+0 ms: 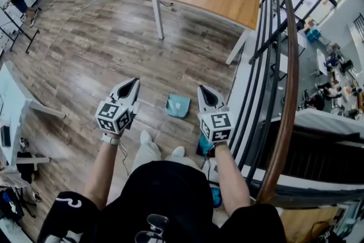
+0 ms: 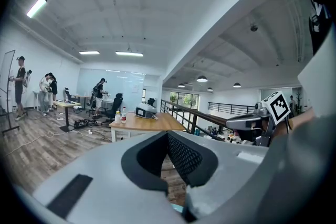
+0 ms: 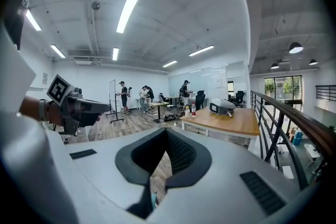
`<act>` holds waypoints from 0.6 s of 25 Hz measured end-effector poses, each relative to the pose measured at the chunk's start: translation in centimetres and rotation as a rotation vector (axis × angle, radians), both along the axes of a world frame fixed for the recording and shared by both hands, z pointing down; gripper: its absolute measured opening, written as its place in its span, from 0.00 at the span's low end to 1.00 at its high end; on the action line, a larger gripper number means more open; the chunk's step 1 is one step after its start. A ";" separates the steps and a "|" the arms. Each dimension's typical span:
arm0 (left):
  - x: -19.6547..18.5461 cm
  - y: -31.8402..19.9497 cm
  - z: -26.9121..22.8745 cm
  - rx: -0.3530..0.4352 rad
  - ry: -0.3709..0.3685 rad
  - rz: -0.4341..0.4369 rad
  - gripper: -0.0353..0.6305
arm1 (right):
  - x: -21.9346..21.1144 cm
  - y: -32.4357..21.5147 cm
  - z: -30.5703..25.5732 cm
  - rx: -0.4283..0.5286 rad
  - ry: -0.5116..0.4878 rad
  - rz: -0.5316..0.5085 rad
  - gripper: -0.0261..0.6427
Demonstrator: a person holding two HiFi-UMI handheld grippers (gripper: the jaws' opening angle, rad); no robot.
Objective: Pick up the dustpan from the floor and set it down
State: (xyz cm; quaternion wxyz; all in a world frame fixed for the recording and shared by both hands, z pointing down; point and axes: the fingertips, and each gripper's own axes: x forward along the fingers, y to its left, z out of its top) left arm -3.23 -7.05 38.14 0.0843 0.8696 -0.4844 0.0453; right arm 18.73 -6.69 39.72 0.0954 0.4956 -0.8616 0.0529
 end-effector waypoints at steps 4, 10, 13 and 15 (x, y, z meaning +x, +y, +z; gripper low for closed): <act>0.5 -0.1 -0.2 -0.002 -0.004 -0.001 0.05 | 0.4 -0.2 -0.2 -0.016 -0.003 -0.005 0.03; 0.6 -0.1 -0.1 -0.002 -0.008 0.001 0.05 | 0.4 -0.4 0.0 -0.009 0.002 -0.007 0.03; 0.8 -0.4 -0.1 -0.006 -0.006 0.000 0.05 | 0.3 -0.5 0.1 -0.026 -0.001 -0.013 0.03; 0.9 -0.6 -0.1 -0.008 -0.006 0.000 0.05 | 0.2 -0.7 0.0 -0.031 -0.003 -0.016 0.03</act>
